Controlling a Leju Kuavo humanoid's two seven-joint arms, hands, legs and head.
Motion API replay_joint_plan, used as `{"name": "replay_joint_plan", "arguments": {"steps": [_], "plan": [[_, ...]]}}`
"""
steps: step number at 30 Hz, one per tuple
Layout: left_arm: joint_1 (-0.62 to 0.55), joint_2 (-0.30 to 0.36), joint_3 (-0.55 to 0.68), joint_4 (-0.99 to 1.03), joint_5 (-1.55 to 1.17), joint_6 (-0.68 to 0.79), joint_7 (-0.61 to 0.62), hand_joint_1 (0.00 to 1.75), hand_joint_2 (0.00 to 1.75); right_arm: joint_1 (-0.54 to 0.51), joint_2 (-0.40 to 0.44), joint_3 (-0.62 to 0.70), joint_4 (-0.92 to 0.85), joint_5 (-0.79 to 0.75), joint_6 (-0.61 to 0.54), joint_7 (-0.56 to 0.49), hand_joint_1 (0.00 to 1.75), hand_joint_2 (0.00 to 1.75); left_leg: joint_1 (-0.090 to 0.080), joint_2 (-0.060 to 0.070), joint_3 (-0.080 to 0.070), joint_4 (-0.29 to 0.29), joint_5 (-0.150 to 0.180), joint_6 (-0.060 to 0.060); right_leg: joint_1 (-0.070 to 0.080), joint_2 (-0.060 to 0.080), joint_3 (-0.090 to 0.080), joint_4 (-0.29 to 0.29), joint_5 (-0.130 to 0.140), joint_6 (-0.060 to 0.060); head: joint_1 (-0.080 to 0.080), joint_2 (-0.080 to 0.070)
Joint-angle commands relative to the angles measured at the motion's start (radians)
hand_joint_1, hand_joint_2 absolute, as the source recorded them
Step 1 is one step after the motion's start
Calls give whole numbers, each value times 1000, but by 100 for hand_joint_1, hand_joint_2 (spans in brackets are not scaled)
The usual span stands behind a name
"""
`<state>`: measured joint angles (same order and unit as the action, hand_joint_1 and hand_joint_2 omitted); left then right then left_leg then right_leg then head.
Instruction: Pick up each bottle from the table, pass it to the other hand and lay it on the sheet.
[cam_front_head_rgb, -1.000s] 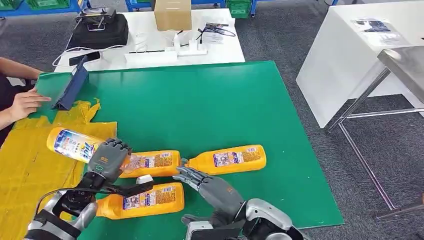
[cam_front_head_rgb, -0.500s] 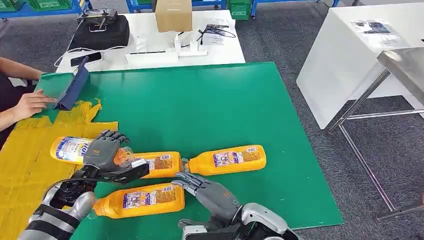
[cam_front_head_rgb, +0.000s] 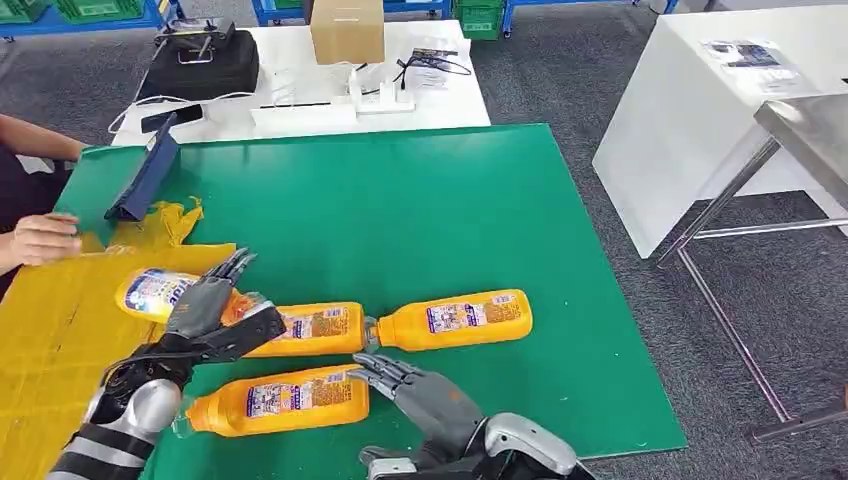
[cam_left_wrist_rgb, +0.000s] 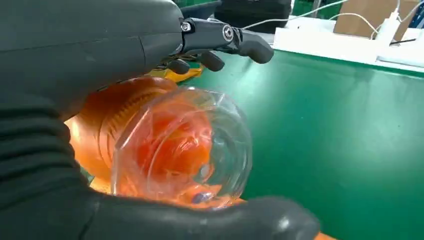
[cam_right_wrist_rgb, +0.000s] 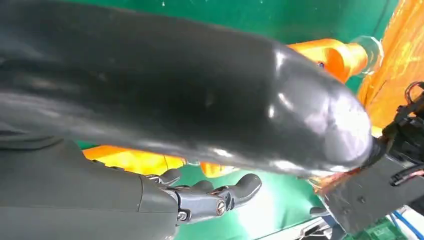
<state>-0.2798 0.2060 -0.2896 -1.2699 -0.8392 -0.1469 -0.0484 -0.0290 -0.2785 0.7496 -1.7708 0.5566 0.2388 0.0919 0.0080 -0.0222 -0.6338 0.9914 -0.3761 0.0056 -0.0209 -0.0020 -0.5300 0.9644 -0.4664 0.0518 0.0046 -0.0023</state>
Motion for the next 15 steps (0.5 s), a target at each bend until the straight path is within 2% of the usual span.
{"name": "replay_joint_plan", "arguments": {"steps": [1,9,12,15], "plan": [[25,-28,31,12,6,-16,2,0,0,-8,-8,-3,40,1,10,-5,0,0,0,3,2,0,-1,0,1,1,2,-1,0,-2,0,0],[48,-22,51,-17,52,-20,11,0,0,-6,-18,-4,37,0,14,-8,0,0,1,4,1,0,-1,0,1,2,1,0,0,-3,0,0],[87,-42,110,-59,167,-40,-7,0,0,4,-36,-5,29,0,15,-13,0,0,0,4,2,0,-1,0,1,2,3,-1,0,-2,0,0],[105,-34,124,-93,194,-45,-7,0,0,11,-46,-10,25,-1,12,-15,0,0,0,4,2,0,-2,0,1,2,3,-1,0,-2,0,0]]}}
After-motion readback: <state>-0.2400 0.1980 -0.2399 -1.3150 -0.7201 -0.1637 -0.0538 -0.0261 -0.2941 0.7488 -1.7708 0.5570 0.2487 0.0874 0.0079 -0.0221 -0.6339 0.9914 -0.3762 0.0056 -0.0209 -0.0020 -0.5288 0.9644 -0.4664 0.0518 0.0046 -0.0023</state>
